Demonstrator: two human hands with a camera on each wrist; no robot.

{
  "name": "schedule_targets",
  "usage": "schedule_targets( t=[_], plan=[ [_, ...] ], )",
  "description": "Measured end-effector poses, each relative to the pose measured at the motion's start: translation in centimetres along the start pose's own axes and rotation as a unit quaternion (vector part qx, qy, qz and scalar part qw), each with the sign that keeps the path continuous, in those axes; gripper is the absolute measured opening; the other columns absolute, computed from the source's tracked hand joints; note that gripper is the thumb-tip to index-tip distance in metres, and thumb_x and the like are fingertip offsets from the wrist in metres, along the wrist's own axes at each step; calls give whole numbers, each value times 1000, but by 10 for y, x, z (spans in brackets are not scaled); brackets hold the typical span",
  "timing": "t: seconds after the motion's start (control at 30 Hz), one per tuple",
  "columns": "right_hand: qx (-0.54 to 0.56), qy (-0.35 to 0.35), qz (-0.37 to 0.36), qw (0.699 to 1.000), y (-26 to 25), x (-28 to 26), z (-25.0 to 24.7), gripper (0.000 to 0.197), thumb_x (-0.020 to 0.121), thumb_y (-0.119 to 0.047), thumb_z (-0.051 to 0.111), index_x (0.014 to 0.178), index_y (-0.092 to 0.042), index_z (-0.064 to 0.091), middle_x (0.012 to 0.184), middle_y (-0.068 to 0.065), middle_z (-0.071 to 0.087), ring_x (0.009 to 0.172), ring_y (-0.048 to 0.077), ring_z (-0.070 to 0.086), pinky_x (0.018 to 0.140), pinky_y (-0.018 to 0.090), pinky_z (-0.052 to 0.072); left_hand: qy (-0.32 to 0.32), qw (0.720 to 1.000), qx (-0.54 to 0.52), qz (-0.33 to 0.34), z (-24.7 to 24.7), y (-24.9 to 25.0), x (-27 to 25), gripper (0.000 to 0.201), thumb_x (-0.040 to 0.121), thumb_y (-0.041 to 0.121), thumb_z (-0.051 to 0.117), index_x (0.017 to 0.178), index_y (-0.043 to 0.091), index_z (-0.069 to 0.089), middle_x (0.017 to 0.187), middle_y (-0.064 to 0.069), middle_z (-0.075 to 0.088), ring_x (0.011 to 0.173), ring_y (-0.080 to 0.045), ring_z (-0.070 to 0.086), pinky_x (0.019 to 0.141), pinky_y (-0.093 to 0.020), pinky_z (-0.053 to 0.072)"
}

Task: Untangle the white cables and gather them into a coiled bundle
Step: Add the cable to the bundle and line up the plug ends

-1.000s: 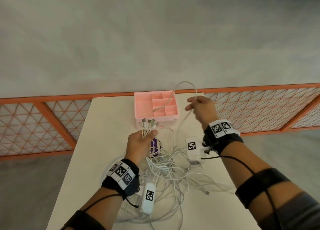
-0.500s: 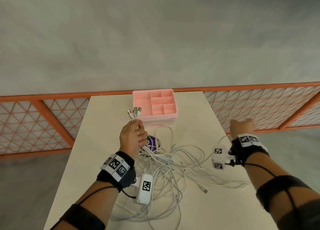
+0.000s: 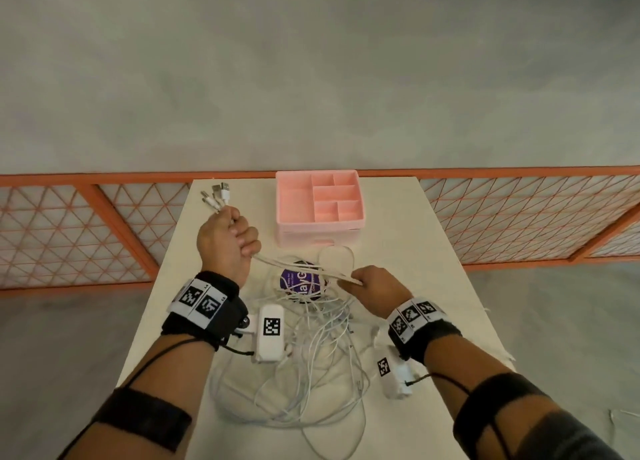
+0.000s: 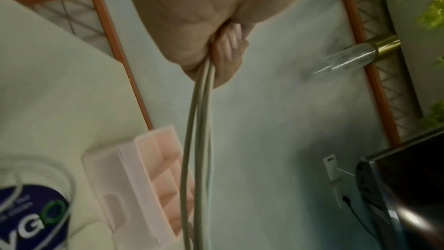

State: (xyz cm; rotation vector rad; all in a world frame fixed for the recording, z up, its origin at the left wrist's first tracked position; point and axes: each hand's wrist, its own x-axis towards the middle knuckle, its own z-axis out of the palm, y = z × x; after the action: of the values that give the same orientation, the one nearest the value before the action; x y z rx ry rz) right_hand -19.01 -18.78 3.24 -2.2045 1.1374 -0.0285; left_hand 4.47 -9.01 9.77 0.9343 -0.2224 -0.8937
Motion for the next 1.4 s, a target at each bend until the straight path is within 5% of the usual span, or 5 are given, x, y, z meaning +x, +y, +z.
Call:
schedule_targets(
  t=[0.23, 0.57, 0.9, 1.1, 1.4],
  plan=[
    [-141, 23, 178, 974, 110, -19, -27, 40, 96, -48, 53, 64, -23, 51, 75, 2, 58, 81, 26, 61, 71, 30, 45, 30, 994, 101, 2, -18, -12, 7, 34, 104, 17, 32, 72, 19, 42, 50, 10, 28, 39, -6, 19, 40, -14, 13],
    [-252, 329, 234, 879, 123, -53, -103, 52, 102, -50, 30, 80, -15, 61, 62, 2, 48, 69, 23, 44, 89, 43, 39, -42, 961, 254, -98, -17, -77, -26, 34, 105, 13, 36, 72, 15, 42, 50, 6, 31, 37, -8, 23, 39, -13, 17],
    [-173, 43, 372, 911, 202, -76, 13, 47, 100, -54, 28, 107, -23, 62, 112, 6, 69, 104, 29, 64, 96, 42, 47, -45, 940, 308, -137, -41, -98, -35, 35, 106, 15, 38, 72, 13, 45, 54, 1, 32, 39, -10, 23, 41, -15, 16],
    [-222, -163, 339, 899, 185, -77, 28, 69, 67, -52, 77, 127, -26, 53, 132, -1, 57, 122, 25, 53, 100, 34, 45, -49, 935, 322, -138, -40, -98, -32, 33, 105, 15, 38, 73, 13, 46, 54, 2, 33, 41, -10, 23, 41, -15, 17],
    [-29, -133, 201, 970, 85, -27, 47, 43, 92, -47, 58, 105, -8, 70, 106, 8, 69, 102, 25, 63, 85, 29, 46, -51, 931, 330, -150, -34, -106, -36, 33, 106, 16, 38, 74, 12, 44, 50, 5, 30, 38, -10, 22, 41, -15, 17]
  ],
)
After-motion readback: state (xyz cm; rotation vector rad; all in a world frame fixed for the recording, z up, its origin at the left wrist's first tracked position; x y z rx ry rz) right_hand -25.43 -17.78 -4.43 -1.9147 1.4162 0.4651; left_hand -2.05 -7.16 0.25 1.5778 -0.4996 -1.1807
